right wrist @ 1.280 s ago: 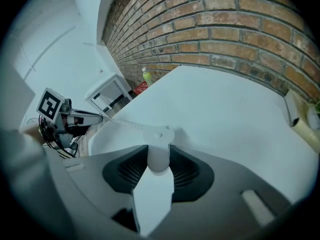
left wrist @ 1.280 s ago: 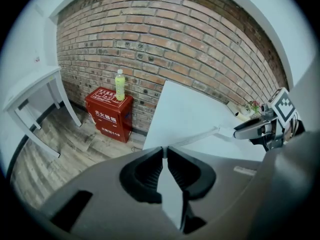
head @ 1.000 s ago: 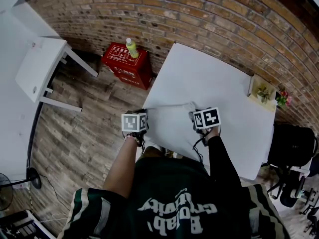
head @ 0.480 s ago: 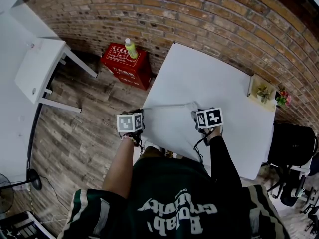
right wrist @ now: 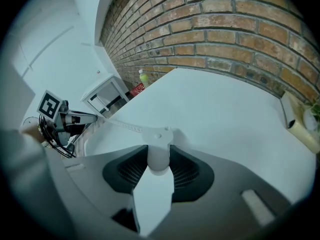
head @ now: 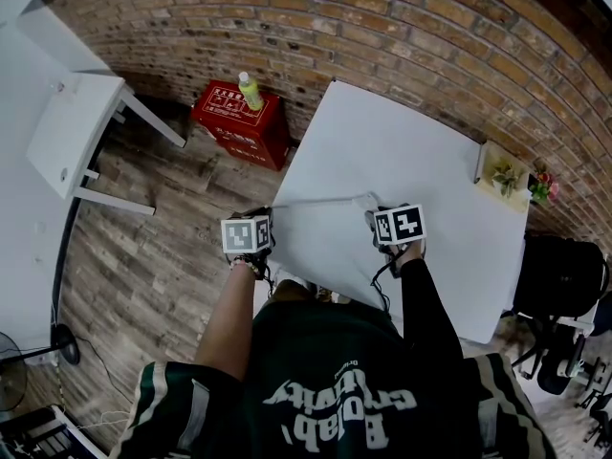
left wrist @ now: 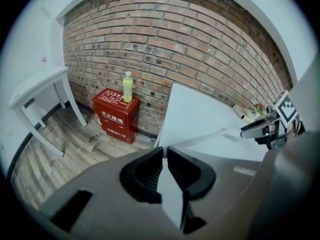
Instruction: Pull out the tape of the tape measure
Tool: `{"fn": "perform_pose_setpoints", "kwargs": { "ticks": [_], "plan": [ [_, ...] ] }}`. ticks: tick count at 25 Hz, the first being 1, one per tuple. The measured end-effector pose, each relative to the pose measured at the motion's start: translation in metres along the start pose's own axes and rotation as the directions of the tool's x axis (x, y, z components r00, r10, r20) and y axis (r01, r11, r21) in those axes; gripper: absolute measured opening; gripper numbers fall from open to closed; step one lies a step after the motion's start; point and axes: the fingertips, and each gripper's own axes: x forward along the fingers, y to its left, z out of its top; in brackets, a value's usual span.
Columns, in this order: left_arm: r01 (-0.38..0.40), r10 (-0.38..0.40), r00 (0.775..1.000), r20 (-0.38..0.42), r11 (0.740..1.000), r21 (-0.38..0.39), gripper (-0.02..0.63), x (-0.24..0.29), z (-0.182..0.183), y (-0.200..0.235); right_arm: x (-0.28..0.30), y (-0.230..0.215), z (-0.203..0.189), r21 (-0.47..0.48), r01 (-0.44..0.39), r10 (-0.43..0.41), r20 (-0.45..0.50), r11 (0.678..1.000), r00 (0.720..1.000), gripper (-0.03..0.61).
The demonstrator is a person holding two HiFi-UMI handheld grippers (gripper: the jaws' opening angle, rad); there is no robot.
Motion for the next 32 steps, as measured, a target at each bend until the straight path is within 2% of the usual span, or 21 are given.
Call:
{"fn": "perform_pose_setpoints", "kwargs": {
  "ticks": [5,14,19,32],
  "plan": [
    [-0.021,0.022,1.000,0.015,0.999,-0.047,0.040,-0.005,0.001,0.020,-0.002,-0.008,0.000,0.020,0.007,-0.007,0.008,1.000,1.000,0.152],
    [-0.027,0.028,0.999,0.018,0.999,-0.036,0.040,-0.005,0.003,0.024,0.000,-0.006,0.004,0.007,0.017,-0.017,0.011,1.000,1.000,0.150],
    [-0.067,0.070,0.997,0.033,0.995,-0.069,0.040,-0.012,0.003,0.045,-0.002,-0.010,0.007,0.008,0.039,-0.039,0.016,0.999,0.999,0.150],
    [-0.064,0.069,0.997,0.043,0.993,-0.100,0.040,-0.015,0.007,0.062,0.000,-0.006,0.008,0.024,0.045,-0.046,0.013,0.999,0.999,0.150]
  ]
}}
